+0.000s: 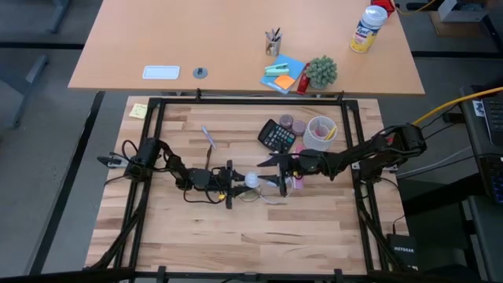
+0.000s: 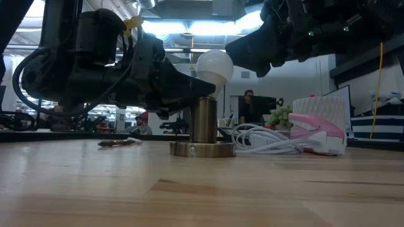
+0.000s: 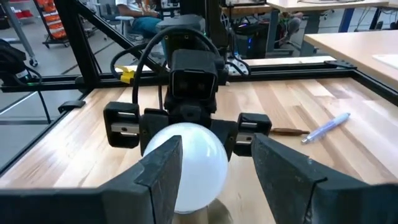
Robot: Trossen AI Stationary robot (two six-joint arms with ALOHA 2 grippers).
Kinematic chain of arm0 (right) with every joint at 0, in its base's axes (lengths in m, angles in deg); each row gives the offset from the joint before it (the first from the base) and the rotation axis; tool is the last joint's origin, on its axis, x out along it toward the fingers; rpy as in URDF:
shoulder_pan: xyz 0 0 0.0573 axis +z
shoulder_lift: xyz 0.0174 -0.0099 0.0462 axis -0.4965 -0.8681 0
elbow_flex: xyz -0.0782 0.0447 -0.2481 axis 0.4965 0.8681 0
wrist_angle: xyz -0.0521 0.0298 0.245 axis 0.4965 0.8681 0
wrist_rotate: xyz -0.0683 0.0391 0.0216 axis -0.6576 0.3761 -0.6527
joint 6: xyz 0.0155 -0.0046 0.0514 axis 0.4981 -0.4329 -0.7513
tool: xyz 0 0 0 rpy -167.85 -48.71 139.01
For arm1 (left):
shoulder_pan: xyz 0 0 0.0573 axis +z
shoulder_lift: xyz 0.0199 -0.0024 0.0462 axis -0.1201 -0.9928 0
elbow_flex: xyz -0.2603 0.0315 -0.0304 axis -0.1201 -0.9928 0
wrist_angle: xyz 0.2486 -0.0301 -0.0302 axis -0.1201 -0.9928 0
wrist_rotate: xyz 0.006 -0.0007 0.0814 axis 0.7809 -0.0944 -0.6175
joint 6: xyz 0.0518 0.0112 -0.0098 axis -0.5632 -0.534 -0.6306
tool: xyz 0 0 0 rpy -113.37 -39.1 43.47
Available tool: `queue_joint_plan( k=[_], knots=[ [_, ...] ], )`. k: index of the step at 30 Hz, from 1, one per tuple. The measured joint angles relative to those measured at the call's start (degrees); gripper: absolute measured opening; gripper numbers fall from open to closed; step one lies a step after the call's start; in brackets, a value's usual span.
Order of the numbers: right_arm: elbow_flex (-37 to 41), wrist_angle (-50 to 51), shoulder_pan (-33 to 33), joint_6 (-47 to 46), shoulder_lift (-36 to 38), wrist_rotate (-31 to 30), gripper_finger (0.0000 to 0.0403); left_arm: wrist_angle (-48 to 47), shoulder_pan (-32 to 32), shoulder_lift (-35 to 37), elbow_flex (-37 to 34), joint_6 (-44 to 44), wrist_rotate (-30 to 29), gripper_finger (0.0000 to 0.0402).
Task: Screw lightbulb
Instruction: Insert the lightbulb into the gold lamp
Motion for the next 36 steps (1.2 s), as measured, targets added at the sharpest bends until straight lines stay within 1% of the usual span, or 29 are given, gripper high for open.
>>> queue_joint_plan(
  k=[3,9,24,29,33,36],
  knots=[
    [-0.3,-1.0,0.0,-1.3,-1.6,0.1,0.0198,-0.1,0.0,0.0,0.0,0.0,0.0,0.0143],
    [-2.8,-1.8,0.0,-1.9,-4.5,3.0,0.0198,-0.1,0.0,0.0,-0.1,-0.3,0.2,0.0143],
    [-3.1,-1.1,0.0,-2.3,-4.6,4.1,0.0198,-0.3,0.0,0.0,-0.1,-0.4,0.1,0.0143],
    [-3.1,-1.0,0.0,-2.3,-4.6,4.5,0.0198,-0.2,0.0,0.0,-0.1,-1.9,0.0,0.0143],
    [-3.1,-1.1,0.0,-2.3,-4.6,4.5,0.0198,-0.2,0.1,-0.1,-0.1,-1.9,0.0,0.0143],
    [-3.0,-1.1,0.0,-2.3,-4.6,3.2,0.0198,-0.2,0.1,-0.1,-0.1,-1.9,-0.1,0.0143]
  ],
)
